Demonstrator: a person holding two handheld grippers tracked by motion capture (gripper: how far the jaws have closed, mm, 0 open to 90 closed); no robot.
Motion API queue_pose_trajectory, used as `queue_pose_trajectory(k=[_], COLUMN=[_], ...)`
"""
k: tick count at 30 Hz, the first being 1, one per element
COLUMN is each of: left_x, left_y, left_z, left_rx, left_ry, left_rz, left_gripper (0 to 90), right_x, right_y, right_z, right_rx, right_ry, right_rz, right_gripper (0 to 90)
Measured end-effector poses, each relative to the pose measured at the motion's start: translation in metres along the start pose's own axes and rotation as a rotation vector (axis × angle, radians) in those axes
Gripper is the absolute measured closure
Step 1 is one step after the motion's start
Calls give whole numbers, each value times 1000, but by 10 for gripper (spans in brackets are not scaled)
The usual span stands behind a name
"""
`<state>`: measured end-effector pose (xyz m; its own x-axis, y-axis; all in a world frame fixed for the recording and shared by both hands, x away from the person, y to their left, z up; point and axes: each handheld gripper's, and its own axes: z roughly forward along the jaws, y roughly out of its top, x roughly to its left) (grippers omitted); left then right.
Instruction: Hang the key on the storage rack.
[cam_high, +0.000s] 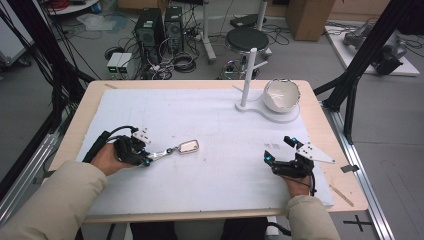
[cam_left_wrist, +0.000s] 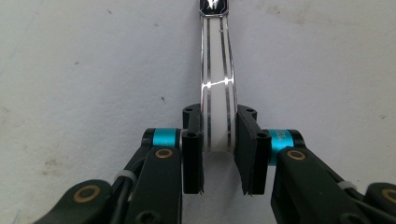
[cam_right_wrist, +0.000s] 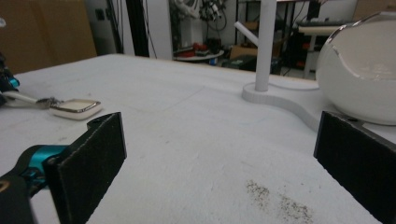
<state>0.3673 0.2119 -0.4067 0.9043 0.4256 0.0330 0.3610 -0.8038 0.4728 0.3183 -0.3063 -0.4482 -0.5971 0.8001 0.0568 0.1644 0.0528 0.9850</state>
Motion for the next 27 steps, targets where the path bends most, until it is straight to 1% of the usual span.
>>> queue_pose_trajectory(k=[2,3,4,5,6,8,9,10,11,12,13,15,16,17,18,21,22,23,24,25,26,27], left_x=[0,0,1,1,1,2,3,3,4,4,4,4,3,3,2,0,-1,-1,-1,-2,-2,-3], left_y=[1,1,2,3,5,11,16,18,23,26,30,37,39,43,45,54,57,59,62,65,67,70], left_z=[-3,-5,-7,-10,-12,-19,-23,-25,-29,-31,-33,-38,-39,-42,-43,-47,-49,-50,-52,-53,-54,-55], left_rx=[-25,-33,-39,-54,-63,-67,-82,-91,-93,-103,-112,-143,-152,-159,-169,-191,-195,-205,-208,-225,-229,-239], left_ry=[-2,1,-2,-2,-2,6,5,3,5,4,3,-6,-7,-11,-14,-25,-30,-37,-44,-59,-63,-76], left_rz=[5,6,10,4,10,26,38,36,51,56,64,66,68,80,76,102,105,100,110,109,113,117], left_gripper=[737,737,737,737,738,738,738,738,738,738,738,738,738,738,737,737,737,737,737,737,737,738], right_x=[-1,-2,-2,-3,-4,-4,-4,-5,-5,-5,-5,-5,-5,-5,-5,-4,-2,-1,-1,1,3,5], right_y=[1,2,3,4,8,11,15,21,25,36,36,49,57,61,69,86,92,98,103,110,117,121], right_z=[2,3,4,4,5,6,7,8,9,12,12,15,17,19,21,27,29,31,34,37,40,42], right_rx=[18,12,16,16,15,20,20,18,19,17,17,22,31,33,36,36,47,49,52,58,65,71], right_ry=[8,11,11,13,19,27,32,43,47,79,79,110,132,142,161,204,218,234,251,271,294,307], right_rz=[4,-1,9,16,15,20,17,11,14,-2,-2,-21,-31,-44,-53,-86,-91,-105,-121,-130,-145,-152], right_gripper=[14,14,14,14,14,14,14,14,14,14,14,14,14,14,14,14,14,14,14,14,14,14])
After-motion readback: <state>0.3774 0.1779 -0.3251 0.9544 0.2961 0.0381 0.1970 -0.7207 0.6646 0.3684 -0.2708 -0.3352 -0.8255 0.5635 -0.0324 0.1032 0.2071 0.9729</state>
